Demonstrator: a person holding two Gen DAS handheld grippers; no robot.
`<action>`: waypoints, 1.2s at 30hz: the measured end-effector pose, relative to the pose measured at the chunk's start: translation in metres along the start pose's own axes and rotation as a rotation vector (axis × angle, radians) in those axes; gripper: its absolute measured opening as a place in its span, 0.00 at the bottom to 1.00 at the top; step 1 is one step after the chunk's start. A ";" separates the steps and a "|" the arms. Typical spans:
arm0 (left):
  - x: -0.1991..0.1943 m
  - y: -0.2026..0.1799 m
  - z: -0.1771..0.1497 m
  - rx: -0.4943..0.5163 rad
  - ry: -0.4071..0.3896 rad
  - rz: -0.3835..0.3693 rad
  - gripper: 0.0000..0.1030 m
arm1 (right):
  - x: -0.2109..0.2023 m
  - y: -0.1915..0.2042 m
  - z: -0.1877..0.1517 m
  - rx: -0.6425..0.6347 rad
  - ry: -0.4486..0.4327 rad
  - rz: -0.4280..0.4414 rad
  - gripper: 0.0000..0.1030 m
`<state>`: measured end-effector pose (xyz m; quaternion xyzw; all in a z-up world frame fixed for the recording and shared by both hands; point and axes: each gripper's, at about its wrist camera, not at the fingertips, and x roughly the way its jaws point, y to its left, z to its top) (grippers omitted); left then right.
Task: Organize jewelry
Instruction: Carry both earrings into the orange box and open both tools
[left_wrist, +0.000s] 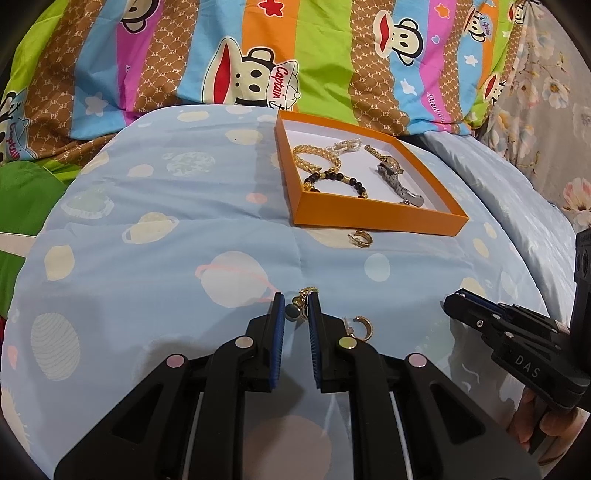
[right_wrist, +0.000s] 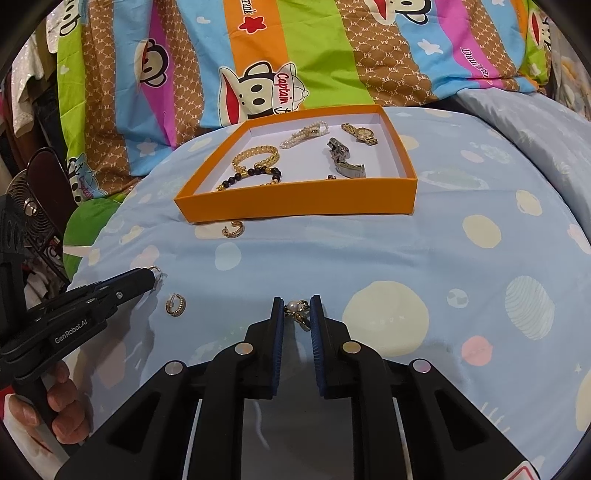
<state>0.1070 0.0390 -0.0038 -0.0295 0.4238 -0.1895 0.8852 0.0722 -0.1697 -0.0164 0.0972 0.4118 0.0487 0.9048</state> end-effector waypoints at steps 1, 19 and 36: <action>-0.001 -0.001 0.000 0.005 -0.007 0.002 0.12 | -0.001 0.000 0.000 -0.001 -0.004 0.001 0.13; -0.026 -0.057 0.083 0.091 -0.190 -0.114 0.12 | -0.034 -0.002 0.071 -0.038 -0.157 0.030 0.13; 0.064 -0.086 0.146 0.114 -0.129 -0.090 0.12 | 0.022 -0.037 0.136 0.027 -0.166 0.007 0.13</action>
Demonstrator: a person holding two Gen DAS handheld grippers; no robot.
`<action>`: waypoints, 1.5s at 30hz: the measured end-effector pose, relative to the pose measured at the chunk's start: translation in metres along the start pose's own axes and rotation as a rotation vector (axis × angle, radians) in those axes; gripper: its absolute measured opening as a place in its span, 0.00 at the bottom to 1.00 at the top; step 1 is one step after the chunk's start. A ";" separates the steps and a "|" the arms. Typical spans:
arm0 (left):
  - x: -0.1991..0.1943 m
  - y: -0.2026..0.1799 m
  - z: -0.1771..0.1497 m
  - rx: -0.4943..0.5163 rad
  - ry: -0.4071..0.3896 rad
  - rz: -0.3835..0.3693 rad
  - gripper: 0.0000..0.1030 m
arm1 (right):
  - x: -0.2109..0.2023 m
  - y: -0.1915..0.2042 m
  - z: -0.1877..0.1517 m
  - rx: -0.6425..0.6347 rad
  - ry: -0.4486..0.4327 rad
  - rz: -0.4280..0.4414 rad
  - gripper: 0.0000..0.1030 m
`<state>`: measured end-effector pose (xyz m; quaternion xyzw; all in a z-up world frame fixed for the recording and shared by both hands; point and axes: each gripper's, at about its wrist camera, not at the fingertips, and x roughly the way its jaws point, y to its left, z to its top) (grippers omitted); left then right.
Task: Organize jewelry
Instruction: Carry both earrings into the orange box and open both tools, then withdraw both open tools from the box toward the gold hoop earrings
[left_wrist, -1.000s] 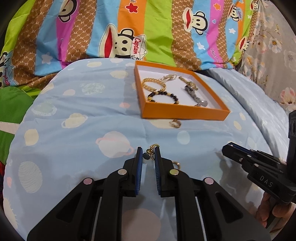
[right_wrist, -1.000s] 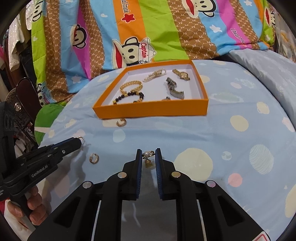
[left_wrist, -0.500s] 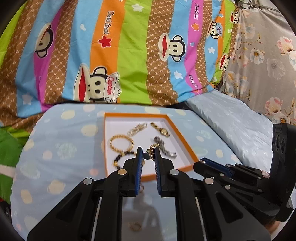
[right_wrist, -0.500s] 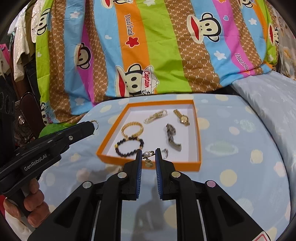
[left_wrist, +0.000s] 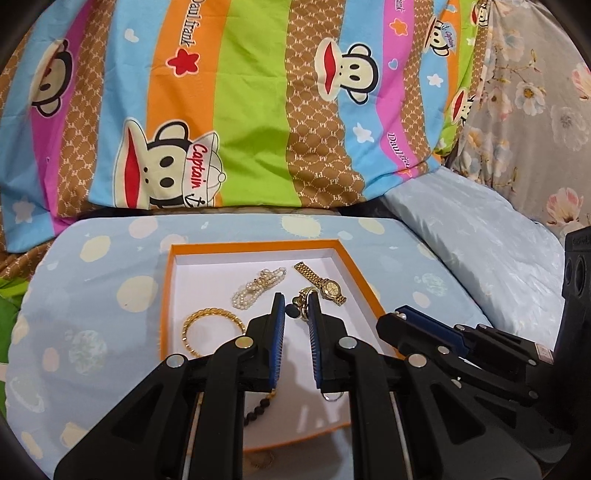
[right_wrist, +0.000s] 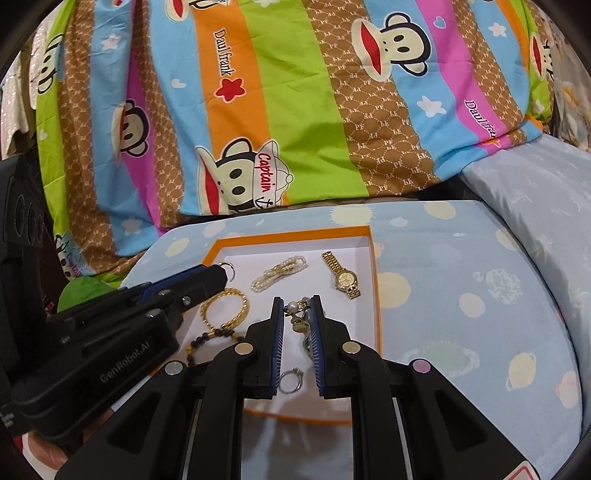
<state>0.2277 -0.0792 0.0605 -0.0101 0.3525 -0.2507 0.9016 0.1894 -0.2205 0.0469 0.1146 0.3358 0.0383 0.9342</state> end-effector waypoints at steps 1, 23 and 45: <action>0.006 -0.001 0.001 0.000 0.004 0.007 0.12 | 0.004 0.000 0.001 0.002 0.002 -0.003 0.13; 0.055 0.009 -0.002 -0.010 0.074 0.040 0.12 | 0.055 -0.014 0.007 0.009 0.038 -0.043 0.13; 0.054 0.018 -0.004 -0.059 0.062 0.056 0.34 | 0.042 -0.017 0.008 0.028 -0.002 -0.050 0.17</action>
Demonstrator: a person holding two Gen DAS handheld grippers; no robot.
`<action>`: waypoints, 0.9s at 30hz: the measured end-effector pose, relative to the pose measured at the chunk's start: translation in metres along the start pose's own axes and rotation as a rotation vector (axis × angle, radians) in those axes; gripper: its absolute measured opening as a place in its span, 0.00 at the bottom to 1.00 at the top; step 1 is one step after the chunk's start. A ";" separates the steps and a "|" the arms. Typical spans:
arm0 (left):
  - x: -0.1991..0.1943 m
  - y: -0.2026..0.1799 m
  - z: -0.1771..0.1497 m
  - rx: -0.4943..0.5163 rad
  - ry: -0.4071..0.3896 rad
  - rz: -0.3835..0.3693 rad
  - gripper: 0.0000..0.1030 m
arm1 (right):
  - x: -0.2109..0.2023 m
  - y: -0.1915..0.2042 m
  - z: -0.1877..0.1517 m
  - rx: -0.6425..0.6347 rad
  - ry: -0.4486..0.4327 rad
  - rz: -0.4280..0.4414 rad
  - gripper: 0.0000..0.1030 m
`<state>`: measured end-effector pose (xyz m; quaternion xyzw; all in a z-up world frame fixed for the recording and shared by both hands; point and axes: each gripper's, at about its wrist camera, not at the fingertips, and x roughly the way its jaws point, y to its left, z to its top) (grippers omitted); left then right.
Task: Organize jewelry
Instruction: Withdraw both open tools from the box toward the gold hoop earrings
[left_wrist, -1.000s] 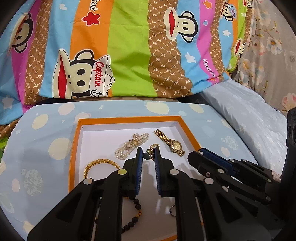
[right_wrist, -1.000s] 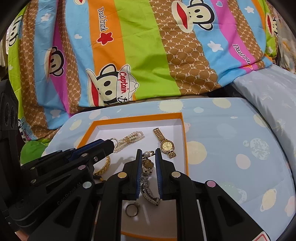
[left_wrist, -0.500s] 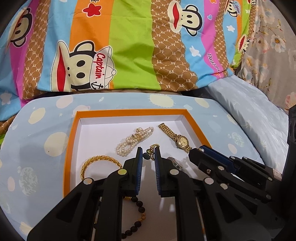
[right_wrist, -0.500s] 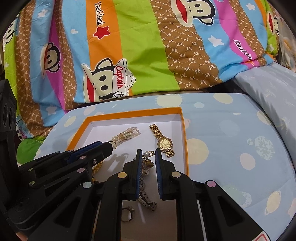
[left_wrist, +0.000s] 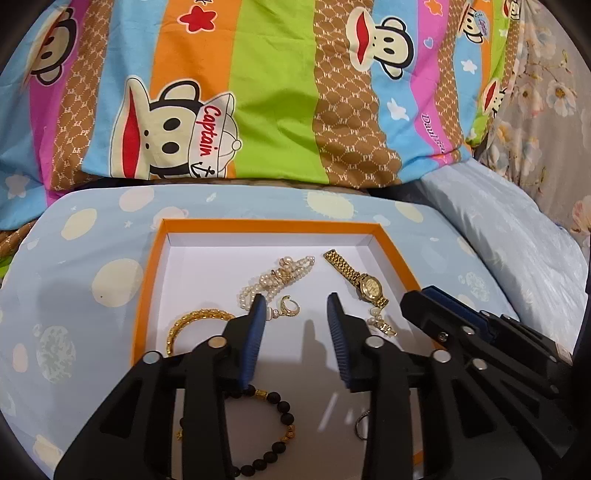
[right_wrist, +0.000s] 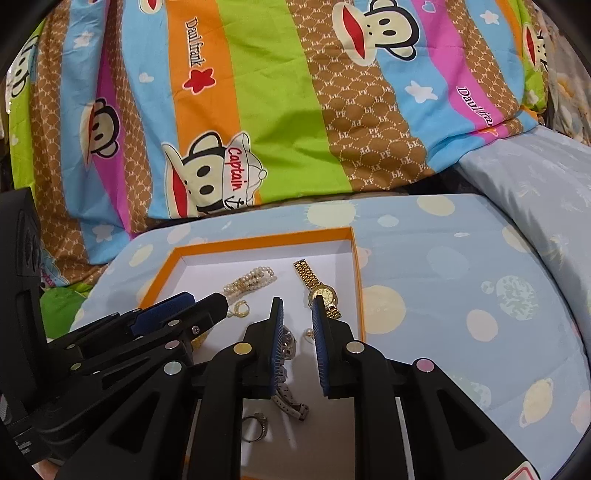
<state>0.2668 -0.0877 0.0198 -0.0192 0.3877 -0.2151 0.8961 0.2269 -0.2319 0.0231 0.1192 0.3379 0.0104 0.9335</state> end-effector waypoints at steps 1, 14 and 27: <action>-0.004 0.000 0.000 -0.001 -0.005 -0.001 0.34 | -0.005 0.001 0.000 0.002 -0.008 0.002 0.20; -0.086 0.005 -0.031 0.027 -0.048 0.001 0.45 | -0.078 0.011 -0.055 0.008 -0.011 0.009 0.26; -0.144 0.051 -0.114 -0.052 0.027 0.039 0.58 | -0.113 0.012 -0.141 0.025 0.103 -0.001 0.29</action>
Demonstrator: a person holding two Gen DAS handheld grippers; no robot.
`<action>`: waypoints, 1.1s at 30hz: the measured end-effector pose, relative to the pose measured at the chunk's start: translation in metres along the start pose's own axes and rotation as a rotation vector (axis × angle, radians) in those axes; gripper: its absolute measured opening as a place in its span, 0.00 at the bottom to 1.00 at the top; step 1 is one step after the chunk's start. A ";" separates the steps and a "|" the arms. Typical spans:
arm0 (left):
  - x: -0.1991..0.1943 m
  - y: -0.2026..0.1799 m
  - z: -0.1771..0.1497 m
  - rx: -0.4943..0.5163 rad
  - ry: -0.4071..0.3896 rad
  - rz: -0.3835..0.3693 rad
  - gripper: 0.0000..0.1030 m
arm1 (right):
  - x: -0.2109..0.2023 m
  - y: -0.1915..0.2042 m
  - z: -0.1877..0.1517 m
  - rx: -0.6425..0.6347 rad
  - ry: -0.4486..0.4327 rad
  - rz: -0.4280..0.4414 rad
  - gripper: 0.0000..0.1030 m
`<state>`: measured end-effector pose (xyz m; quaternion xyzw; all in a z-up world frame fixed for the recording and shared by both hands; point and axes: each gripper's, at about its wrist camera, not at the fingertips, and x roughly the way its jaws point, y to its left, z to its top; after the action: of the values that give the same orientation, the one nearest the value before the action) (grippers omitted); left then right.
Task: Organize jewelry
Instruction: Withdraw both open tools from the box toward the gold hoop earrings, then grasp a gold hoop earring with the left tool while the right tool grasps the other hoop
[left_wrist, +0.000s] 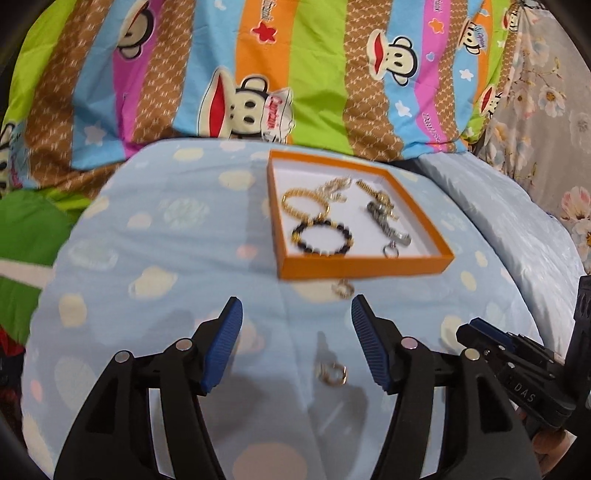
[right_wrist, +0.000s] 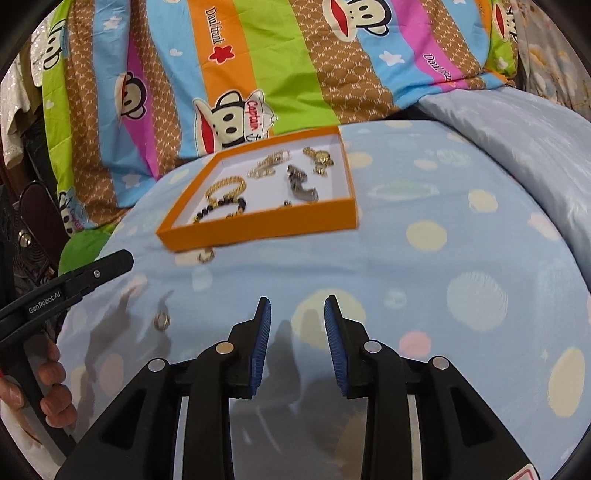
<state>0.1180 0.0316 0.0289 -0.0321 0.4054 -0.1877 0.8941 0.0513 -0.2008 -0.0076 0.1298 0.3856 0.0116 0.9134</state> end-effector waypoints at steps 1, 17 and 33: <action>0.001 0.001 -0.006 -0.011 0.016 -0.005 0.58 | 0.000 0.001 -0.003 -0.001 0.004 0.002 0.29; 0.024 -0.031 -0.038 0.066 0.087 0.050 0.48 | -0.006 0.009 -0.016 -0.010 0.019 0.018 0.29; 0.015 -0.021 -0.046 0.067 0.083 0.034 0.17 | 0.057 0.076 0.040 -0.174 0.087 0.078 0.30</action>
<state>0.0867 0.0110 -0.0078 0.0128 0.4361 -0.1871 0.8801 0.1256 -0.1290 -0.0026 0.0642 0.4173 0.0860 0.9024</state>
